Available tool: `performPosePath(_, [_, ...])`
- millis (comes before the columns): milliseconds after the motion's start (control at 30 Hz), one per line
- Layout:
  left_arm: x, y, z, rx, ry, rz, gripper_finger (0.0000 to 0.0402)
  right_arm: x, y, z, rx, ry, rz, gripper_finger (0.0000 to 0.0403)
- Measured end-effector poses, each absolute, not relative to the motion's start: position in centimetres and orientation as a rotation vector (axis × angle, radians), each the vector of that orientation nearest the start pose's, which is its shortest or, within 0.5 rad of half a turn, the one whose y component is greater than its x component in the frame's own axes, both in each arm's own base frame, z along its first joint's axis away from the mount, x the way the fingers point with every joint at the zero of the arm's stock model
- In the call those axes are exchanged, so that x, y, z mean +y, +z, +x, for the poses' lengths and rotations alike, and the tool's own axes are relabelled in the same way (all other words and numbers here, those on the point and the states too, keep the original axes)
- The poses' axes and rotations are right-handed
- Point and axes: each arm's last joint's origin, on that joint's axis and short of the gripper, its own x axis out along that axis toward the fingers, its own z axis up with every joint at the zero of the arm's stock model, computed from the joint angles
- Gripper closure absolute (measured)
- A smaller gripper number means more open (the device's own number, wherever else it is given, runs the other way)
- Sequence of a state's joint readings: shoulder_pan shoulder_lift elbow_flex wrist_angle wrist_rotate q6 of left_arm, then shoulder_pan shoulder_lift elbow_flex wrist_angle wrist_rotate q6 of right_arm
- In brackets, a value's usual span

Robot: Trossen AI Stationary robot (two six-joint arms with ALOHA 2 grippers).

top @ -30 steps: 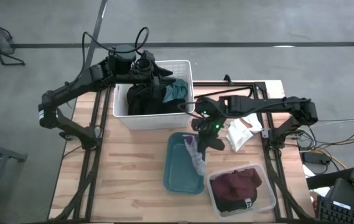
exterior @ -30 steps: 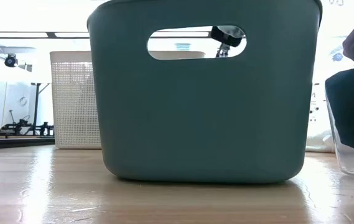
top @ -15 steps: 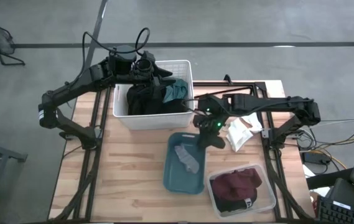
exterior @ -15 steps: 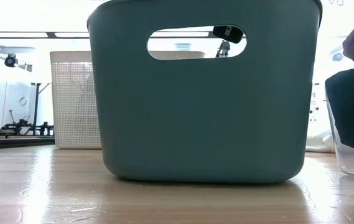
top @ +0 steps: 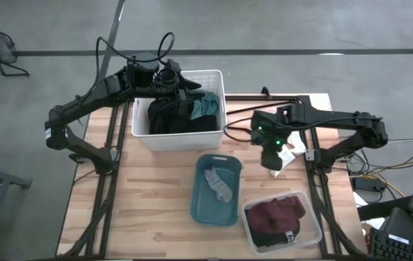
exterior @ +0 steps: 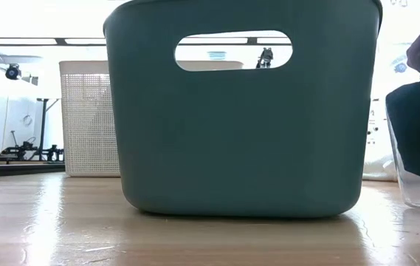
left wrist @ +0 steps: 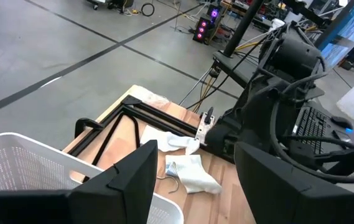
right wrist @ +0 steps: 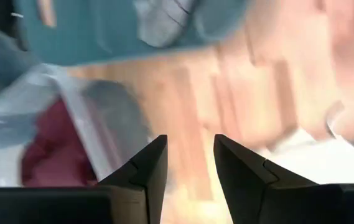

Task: Pick & Place Cloths
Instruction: Put the left white sock into the blue bin

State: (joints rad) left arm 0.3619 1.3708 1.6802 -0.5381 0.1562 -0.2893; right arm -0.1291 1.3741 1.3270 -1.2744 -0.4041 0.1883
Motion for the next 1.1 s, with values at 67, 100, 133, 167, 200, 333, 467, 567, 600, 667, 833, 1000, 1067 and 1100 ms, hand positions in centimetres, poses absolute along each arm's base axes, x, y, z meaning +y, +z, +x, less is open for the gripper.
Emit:
performPosePath(67, [9.4,47.2,26.0,0.191,0.236,-0.345,0.0183,-2.1,31.3,22.9,1.333,0.045,0.523,0.0278])
performPosePath(100, [9.4,47.2,26.0,0.191,0.236,-0.344,0.0183,-2.2,30.9,22.5,1.344,0.014,0.537,0.0279])
performPosePath(133, [9.4,47.2,26.0,0.191,0.235,-0.342,0.0183,-2.4,30.3,22.2,1.36,-0.021,0.554,0.0279])
performPosePath(167, [9.4,47.2,26.0,0.191,0.236,-0.342,0.0183,-2.5,29.7,21.8,1.379,-0.05,0.577,0.0278])
performPosePath(200, [9.4,47.2,26.0,0.191,0.236,-0.342,0.0183,-2.5,29.0,21.4,1.398,-0.075,0.602,0.0276])
performPosePath(333, [9.4,47.2,26.0,0.191,0.236,-0.341,0.0183,-2.9,25.7,19.8,1.478,-0.176,0.69,0.026])
performPosePath(467, [9.4,47.2,26.0,0.19,0.236,-0.34,0.0183,-3.4,22.5,18.8,1.515,-0.293,0.741,0.0241])
performPosePath(567, [9.4,47.2,26.0,0.188,0.235,-0.339,0.0183,-3.6,20.9,18.6,1.504,-0.372,0.786,0.0226])
performPosePath(600, [9.4,47.2,26.0,0.188,0.235,-0.339,0.0183,-3.7,20.4,18.6,1.501,-0.391,0.804,0.0221])
performPosePath(667, [9.4,47.2,26.0,0.188,0.235,-0.34,0.0183,-3.8,19.5,18.4,1.513,-0.44,0.829,0.0211])
performPosePath(833, [9.4,47.2,26.0,0.188,0.235,-0.343,0.0183,-4.2,18.3,18.3,1.534,-0.555,0.77,0.0194])
performPosePath(1000, [9.4,47.2,26.0,0.188,0.236,-0.343,0.0183,-4.6,17.4,19.4,1.491,-0.561,0.756,0.0192])
performPosePath(1067, [9.4,47.2,26.0,0.188,0.235,-0.343,0.0183,-4.7,16.9,19.9,1.494,-0.562,0.763,0.0197])
performPosePath(1100, [9.4,47.2,26.0,0.188,0.236,-0.345,0.0183,-4.7,16.6,20.0,1.506,-0.565,0.764,0.0201])
